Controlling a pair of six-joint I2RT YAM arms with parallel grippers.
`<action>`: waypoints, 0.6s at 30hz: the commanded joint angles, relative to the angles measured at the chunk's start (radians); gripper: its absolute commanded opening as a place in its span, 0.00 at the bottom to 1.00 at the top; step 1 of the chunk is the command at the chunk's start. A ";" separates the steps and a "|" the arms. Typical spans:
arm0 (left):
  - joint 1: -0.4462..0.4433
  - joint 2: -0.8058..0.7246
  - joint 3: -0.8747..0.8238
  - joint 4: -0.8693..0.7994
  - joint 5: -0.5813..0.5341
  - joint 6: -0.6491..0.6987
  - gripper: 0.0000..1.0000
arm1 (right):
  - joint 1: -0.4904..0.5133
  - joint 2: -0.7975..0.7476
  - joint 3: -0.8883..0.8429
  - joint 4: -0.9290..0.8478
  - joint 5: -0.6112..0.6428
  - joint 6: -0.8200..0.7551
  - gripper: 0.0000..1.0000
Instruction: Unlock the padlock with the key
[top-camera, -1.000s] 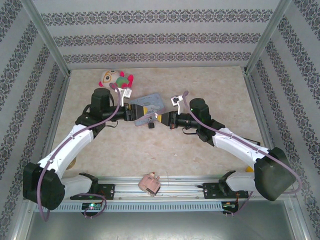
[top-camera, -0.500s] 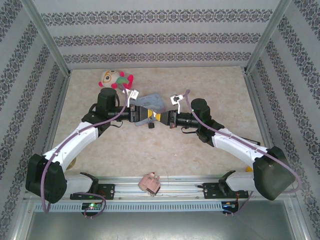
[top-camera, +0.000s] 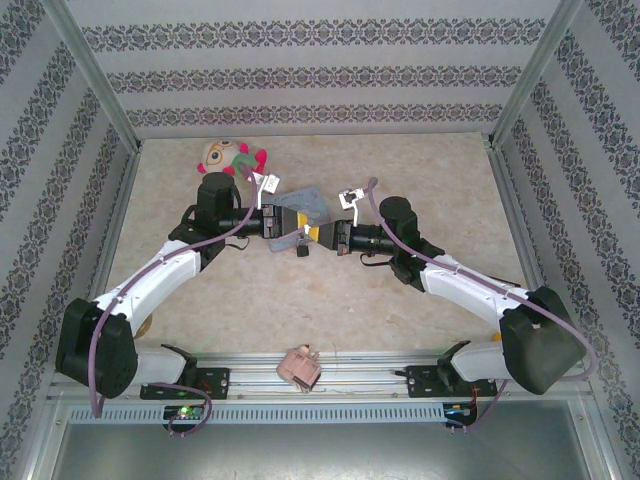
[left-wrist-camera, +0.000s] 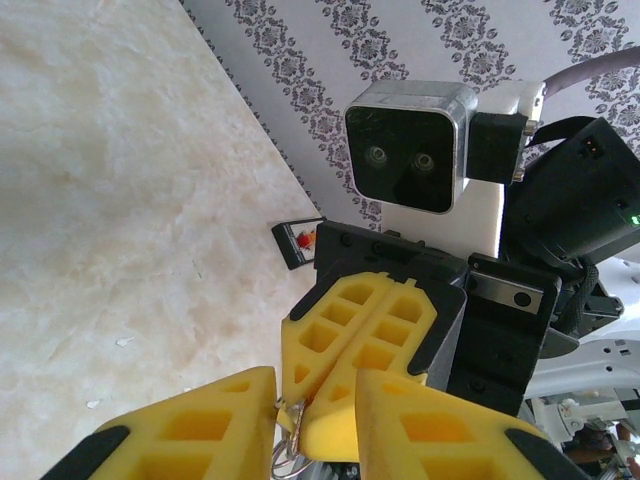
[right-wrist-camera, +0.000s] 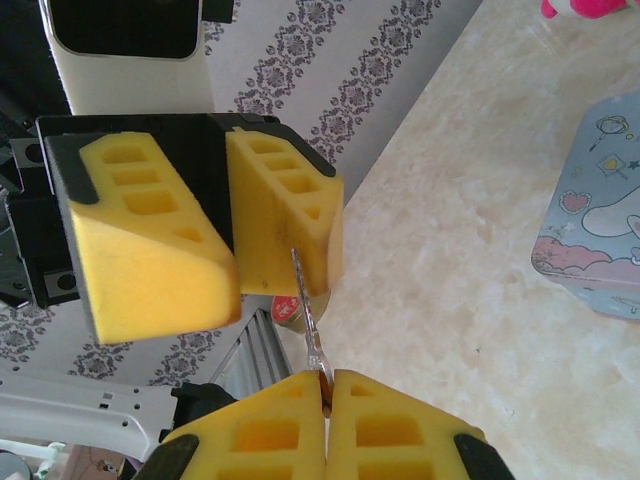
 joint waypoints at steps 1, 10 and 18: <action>-0.012 0.010 0.002 0.059 0.024 -0.007 0.22 | 0.014 0.005 0.008 0.046 -0.024 0.007 0.00; -0.011 0.014 0.004 0.049 0.018 -0.013 0.00 | 0.015 0.010 0.011 0.048 -0.016 0.008 0.00; -0.011 -0.018 0.036 -0.119 -0.139 -0.013 0.00 | 0.023 -0.010 0.014 -0.018 0.070 -0.009 0.24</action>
